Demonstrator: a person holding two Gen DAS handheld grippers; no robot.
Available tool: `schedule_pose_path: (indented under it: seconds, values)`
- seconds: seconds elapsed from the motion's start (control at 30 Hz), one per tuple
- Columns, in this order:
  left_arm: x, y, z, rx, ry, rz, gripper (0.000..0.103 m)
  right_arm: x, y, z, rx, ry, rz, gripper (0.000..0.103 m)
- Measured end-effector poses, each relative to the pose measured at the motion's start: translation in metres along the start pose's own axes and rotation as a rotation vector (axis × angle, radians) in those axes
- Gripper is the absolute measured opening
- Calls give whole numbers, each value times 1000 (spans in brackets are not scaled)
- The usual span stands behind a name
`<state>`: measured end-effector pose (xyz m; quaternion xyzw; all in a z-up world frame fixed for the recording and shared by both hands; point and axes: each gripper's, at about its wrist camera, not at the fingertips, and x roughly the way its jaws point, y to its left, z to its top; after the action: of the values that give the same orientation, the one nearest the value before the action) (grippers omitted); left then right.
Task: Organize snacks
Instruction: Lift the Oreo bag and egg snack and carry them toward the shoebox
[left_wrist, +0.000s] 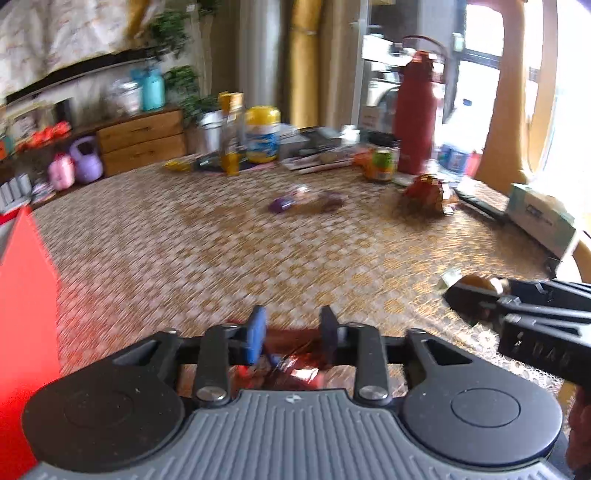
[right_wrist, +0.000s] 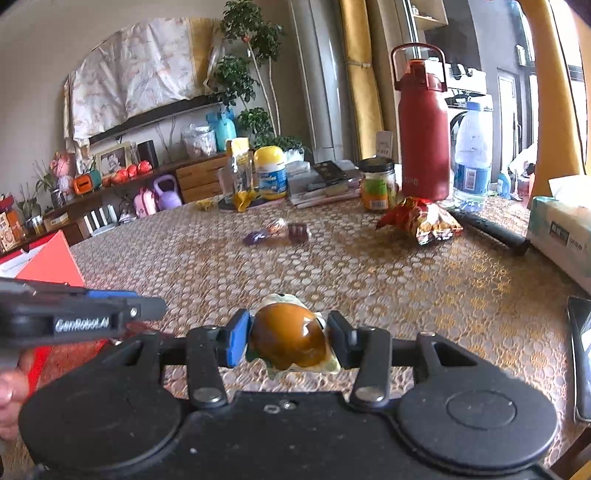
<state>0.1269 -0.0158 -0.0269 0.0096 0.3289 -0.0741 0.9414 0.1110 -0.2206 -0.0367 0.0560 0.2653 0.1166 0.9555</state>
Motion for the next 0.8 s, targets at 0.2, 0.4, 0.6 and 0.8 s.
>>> schedule_pose_path:
  seconds: [0.2, 0.4, 0.6, 0.8]
  values:
    - [-21, 5, -9, 12, -44, 32, 83, -5, 9, 2, -20, -12, 16, 45]
    - [2, -2, -22, 70, 32, 26, 83, -7, 17, 1, -31, -14, 38, 45]
    - [17, -2, -35, 62, 76, 18, 68, -11, 22, 2, -41, -18, 48, 45]
    - [13, 6, -40, 32, 76, -3, 51, -14, 26, 2, -47, -22, 50, 45]
